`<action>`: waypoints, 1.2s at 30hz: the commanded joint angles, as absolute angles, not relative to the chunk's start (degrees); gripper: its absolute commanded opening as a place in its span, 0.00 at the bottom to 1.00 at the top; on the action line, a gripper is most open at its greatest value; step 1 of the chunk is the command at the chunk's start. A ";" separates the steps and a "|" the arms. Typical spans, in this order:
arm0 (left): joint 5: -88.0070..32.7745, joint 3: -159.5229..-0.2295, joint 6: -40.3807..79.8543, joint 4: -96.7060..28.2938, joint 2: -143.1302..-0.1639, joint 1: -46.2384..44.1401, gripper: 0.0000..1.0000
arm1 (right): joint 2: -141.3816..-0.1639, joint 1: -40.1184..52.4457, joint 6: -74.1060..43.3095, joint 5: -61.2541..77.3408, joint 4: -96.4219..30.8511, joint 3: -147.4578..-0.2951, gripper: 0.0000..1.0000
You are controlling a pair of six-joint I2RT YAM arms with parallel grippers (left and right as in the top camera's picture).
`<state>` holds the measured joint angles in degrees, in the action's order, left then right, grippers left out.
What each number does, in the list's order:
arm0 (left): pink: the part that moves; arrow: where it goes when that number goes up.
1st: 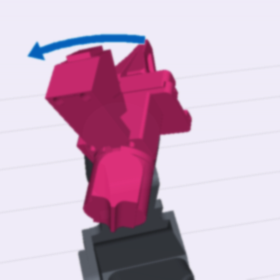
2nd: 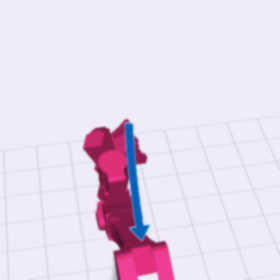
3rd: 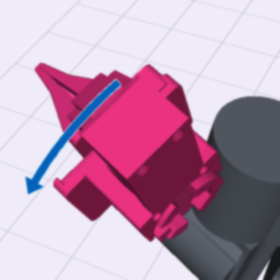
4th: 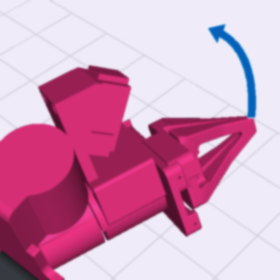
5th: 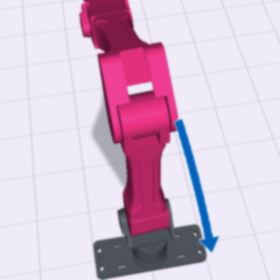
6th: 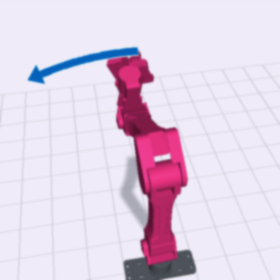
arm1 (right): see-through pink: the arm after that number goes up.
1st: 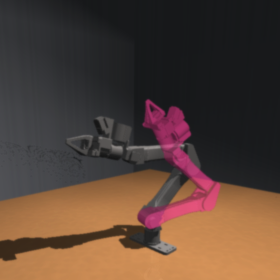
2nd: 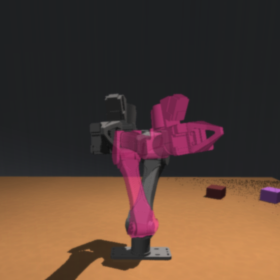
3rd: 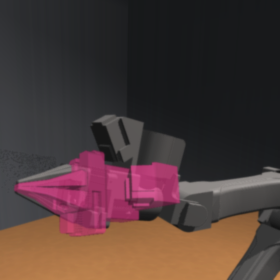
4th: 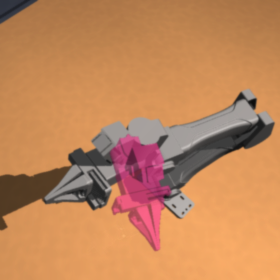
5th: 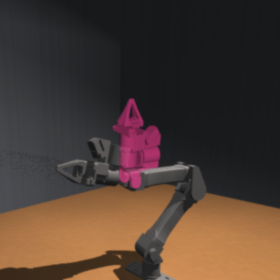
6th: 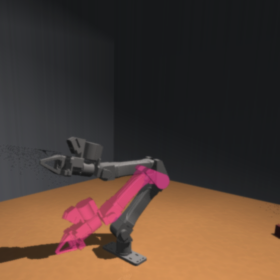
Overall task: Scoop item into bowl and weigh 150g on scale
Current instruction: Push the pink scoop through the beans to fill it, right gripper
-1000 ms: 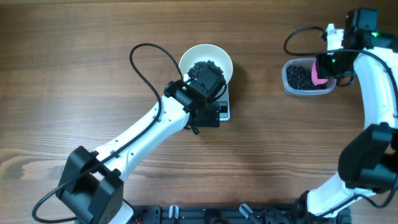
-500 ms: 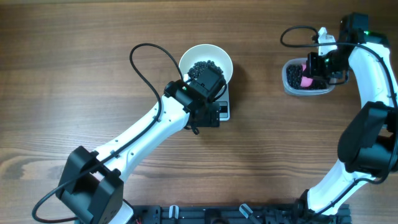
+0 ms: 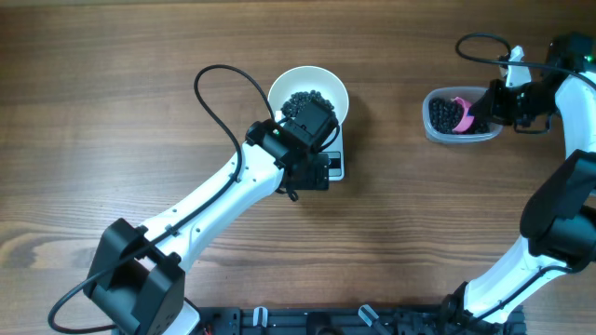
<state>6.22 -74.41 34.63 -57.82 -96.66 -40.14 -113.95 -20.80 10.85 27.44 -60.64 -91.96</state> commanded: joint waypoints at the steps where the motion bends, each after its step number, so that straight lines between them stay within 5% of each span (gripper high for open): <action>1: 7.38 -74.04 35.20 -57.84 -97.10 -40.40 1.00 | -114.91 -20.45 11.81 30.26 -57.28 -90.08 0.04; 22: 7.38 -74.04 35.20 -57.84 -97.10 -40.40 1.00 | -114.91 -20.80 6.61 36.07 -53.30 -89.01 0.04; 36: 7.38 -74.04 35.20 -57.84 -97.10 -40.40 1.00 | -114.91 -36.77 12.03 53.56 -57.54 -89.01 0.04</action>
